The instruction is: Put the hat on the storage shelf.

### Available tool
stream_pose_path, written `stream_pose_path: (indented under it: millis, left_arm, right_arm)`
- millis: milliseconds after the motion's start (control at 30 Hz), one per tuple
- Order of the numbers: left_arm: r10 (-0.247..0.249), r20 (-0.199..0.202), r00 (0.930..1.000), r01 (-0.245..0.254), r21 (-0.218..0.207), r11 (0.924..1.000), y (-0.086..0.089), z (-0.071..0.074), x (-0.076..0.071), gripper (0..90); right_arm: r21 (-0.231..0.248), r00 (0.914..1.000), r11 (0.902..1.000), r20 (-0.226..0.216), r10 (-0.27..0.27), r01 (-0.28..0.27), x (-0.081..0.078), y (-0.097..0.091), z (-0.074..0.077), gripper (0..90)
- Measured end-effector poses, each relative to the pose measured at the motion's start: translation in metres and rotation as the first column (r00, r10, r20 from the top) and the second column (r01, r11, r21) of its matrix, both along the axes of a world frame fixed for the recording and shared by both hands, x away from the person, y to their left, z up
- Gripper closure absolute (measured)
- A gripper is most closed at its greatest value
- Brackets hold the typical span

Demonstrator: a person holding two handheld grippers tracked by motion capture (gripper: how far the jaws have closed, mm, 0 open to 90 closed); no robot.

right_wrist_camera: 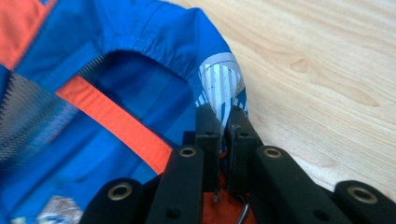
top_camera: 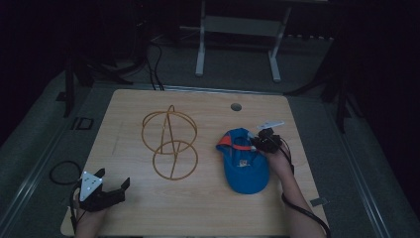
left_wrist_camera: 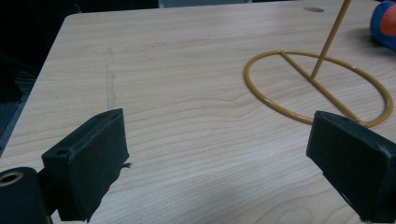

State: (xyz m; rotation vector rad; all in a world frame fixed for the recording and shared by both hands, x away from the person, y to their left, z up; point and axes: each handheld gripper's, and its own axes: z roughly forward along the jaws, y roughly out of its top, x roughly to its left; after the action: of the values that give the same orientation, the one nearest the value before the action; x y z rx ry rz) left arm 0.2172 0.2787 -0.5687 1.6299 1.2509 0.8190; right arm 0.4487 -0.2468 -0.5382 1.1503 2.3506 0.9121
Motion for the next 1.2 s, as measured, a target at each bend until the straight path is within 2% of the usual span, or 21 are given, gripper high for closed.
stream_pose_path:
  millis: [100,200,233,267,300,400,467,633,733,900,967,1100,1200]
  left_arm:
    - [0.002,0.0,1.0,-0.002,0.0,1.0,-0.001,0.0,0.0,5.7]
    - [0.003,0.001,1.0,-0.003,-0.003,1.0,0.0,0.001,0.0,5.7]
    - [0.003,0.001,1.0,-0.003,-0.003,1.0,0.0,0.001,0.0,5.7]
    - [0.005,-0.006,1.0,-0.005,-0.01,0.9999,0.0,0.001,0.0,5.7]
    - [0.006,-0.009,0.9999,-0.006,-0.013,0.9999,0.0,0.001,0.0,5.7]
    - [0.006,-0.004,1.0,-0.006,-0.059,0.9983,0.002,0.002,0.0,5.7]
    - [-0.002,-0.001,1.0,0.002,-0.073,0.9973,0.003,0.003,-0.001,5.7]
    - [-0.016,-0.027,0.9995,0.014,-0.071,0.9974,0.001,0.003,0.0,5.7]
    - [-0.022,-0.035,0.9992,0.019,-0.084,0.9963,0.0,0.004,0.0,5.7]
    - [-0.036,-0.037,0.9986,0.032,-0.111,0.9933,0.001,0.01,0.0,5.7]
    - [-0.046,-0.046,0.9979,0.041,-0.108,0.9933,0.0,0.013,-0.001,5.8]
    - [-0.076,-0.028,0.9967,0.073,-0.1,0.9923,-0.002,0.02,-0.004,5.8]
    - [-0.1,-0.015,0.9949,0.098,-0.099,0.9903,-0.005,0.028,-0.005,5.8]
  right_arm:
    - [0.028,0.9998,0.9996,0.019,-0.004,0.004,-0.006,-0.003,0.009,85.7]
    - [0.086,0.9993,0.9963,0.037,-0.001,-0.002,-0.013,-0.006,0.021,85.7]
    - [0.086,0.9993,0.9963,0.037,-0.001,-0.002,-0.013,-0.006,0.021,85.7]
    - [0.091,0.999,0.9958,0.045,0.002,-0.006,-0.015,-0.006,0.026,85.7]
    - [0.104,0.9976,0.9944,0.069,0.007,-0.014,-0.021,-0.005,0.036,85.8]
    - [0.112,0.9956,0.9936,0.093,0.005,-0.016,-0.028,-0.004,0.05,85.8]
    - [0.119,0.9939,0.9927,0.11,0.004,-0.017,-0.033,-0.003,0.061,85.8]
    - [0.107,0.9841,0.9941,0.178,-0.002,-0.017,-0.044,-0.001,0.087,85.9]
    - [0.138,0.9794,0.9902,0.202,-0.004,-0.024,-0.05,-0.003,0.103,85.9]
    - [0.148,0.9685,0.9888,0.249,-0.017,-0.021,-0.06,-0.005,0.123,85.9]
    - [0.156,0.965,0.9874,0.262,-0.019,-0.023,-0.063,-0.007,0.13,86.0]
    - [0.175,0.9586,0.984,0.284,-0.016,-0.036,-0.069,-0.009,0.142,85.9]
    - [0.177,0.9501,0.9831,0.312,-0.008,-0.049,-0.074,-0.009,0.15,86.0]
